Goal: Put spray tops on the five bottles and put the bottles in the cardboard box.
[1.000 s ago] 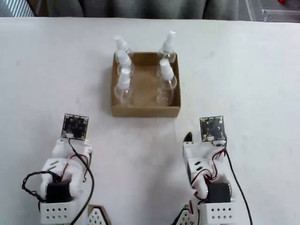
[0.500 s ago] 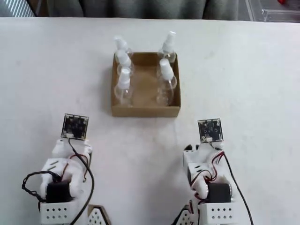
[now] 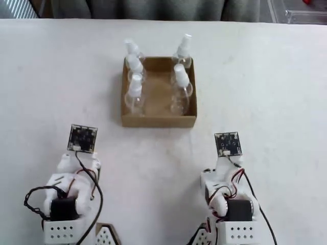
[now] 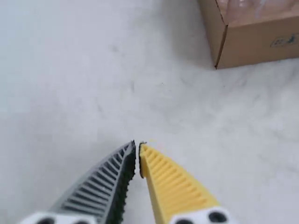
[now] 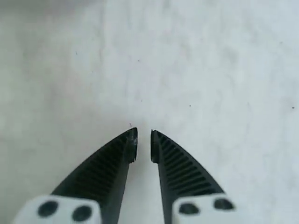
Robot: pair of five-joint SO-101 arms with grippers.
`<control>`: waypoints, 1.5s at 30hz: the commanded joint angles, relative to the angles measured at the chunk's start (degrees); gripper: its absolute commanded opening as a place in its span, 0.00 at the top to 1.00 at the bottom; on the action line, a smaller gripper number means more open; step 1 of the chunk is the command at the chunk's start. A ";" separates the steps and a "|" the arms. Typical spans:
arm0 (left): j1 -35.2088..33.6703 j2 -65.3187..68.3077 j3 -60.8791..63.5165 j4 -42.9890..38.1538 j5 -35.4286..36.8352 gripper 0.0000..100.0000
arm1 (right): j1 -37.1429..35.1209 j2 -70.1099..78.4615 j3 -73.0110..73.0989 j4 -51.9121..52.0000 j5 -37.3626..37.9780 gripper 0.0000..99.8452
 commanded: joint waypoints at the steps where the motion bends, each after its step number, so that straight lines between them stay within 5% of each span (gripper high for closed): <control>1: -0.13 -0.04 -0.09 7.91 -0.18 0.98 | 0.40 -0.57 0.70 0.40 0.70 0.98; 45: -0.22 -0.04 -0.09 8.53 -0.26 0.98 | 0.40 -0.57 0.70 0.40 0.70 0.98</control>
